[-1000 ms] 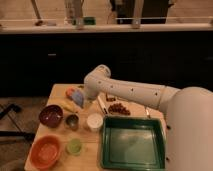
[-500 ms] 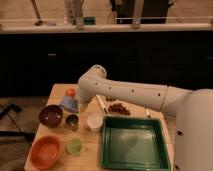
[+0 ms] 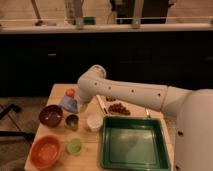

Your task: Place sponge in metal cup

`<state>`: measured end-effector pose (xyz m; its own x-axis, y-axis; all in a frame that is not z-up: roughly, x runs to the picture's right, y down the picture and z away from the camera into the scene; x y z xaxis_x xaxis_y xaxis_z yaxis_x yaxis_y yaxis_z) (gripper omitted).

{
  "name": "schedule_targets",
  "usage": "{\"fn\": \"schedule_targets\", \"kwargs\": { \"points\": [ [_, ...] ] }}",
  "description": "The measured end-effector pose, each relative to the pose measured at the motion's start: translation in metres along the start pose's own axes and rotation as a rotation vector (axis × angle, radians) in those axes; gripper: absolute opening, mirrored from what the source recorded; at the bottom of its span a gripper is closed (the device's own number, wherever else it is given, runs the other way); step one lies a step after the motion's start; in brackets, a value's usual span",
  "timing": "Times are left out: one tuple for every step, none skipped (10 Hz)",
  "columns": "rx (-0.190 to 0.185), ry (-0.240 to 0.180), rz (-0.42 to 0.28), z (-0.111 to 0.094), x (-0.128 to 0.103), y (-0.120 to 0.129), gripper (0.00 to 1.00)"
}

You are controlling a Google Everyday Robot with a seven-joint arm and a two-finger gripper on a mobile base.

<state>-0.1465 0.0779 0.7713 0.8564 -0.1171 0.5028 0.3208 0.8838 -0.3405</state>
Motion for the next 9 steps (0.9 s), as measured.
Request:
{"fn": "schedule_targets", "kwargs": {
  "points": [
    [-0.006, 0.004, -0.009, 0.001, 0.002, 0.003, 0.00],
    [-0.021, 0.021, -0.045, 0.007, 0.005, 0.006, 0.00],
    [-0.045, 0.040, -0.099, 0.013, 0.005, 0.009, 0.00],
    [-0.060, 0.049, -0.128, 0.014, 0.003, 0.009, 0.00],
    [-0.079, 0.060, -0.162, 0.015, 0.001, 0.008, 0.00],
    [-0.100, 0.067, -0.194, 0.016, -0.001, 0.007, 0.00],
    [-0.128, 0.073, -0.239, 0.017, -0.006, 0.006, 0.00],
    [-0.145, 0.074, -0.262, 0.018, -0.010, 0.007, 0.00],
    [-0.162, 0.073, -0.285, 0.020, -0.012, 0.007, 0.00]
  ]
}}
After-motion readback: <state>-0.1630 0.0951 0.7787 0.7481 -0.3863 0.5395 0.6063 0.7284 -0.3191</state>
